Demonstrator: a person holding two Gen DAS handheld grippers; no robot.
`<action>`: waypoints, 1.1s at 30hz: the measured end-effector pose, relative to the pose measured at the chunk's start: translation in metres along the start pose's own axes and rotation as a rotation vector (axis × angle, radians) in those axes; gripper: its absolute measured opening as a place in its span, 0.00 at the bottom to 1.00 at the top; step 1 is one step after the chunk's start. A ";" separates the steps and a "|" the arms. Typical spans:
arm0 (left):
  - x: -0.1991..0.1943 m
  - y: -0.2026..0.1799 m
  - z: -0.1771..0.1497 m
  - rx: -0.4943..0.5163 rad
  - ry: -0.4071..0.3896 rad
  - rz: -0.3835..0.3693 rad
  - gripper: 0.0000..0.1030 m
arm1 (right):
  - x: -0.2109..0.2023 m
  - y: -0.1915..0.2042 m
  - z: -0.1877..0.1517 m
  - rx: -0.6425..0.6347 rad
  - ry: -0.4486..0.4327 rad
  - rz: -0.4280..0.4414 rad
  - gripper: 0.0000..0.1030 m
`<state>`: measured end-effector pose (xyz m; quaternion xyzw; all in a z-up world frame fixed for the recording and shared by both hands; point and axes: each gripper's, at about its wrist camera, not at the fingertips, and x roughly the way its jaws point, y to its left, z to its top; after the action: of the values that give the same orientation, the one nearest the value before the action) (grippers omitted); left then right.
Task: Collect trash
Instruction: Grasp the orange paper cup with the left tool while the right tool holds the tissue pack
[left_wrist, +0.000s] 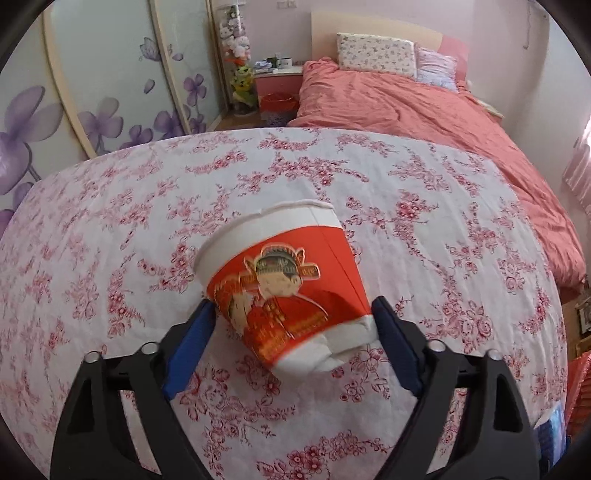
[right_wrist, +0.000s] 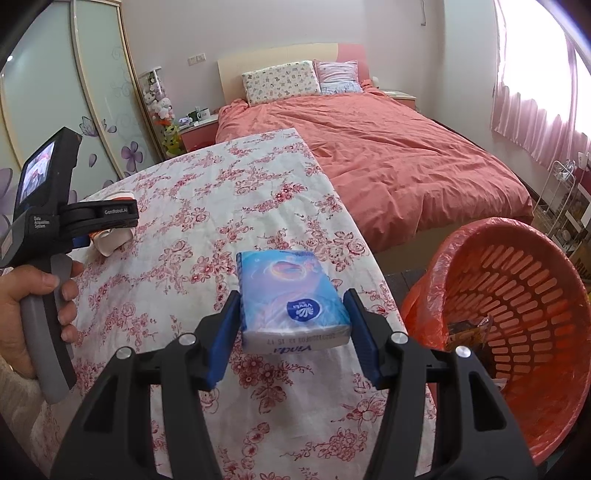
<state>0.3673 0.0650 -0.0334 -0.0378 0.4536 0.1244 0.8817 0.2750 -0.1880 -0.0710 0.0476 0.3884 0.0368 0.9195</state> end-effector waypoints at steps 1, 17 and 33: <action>-0.002 0.003 -0.002 0.000 -0.008 -0.022 0.69 | -0.001 0.000 0.000 0.000 -0.001 -0.002 0.54; -0.048 0.033 -0.041 0.126 -0.156 -0.174 0.68 | -0.023 -0.007 -0.008 0.024 -0.023 -0.012 0.52; -0.086 0.021 -0.065 0.154 -0.174 -0.265 0.69 | -0.041 -0.009 -0.039 0.036 0.047 0.019 0.51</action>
<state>0.2629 0.0575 -0.0004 -0.0187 0.3748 -0.0251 0.9266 0.2189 -0.1987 -0.0705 0.0670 0.4102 0.0398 0.9087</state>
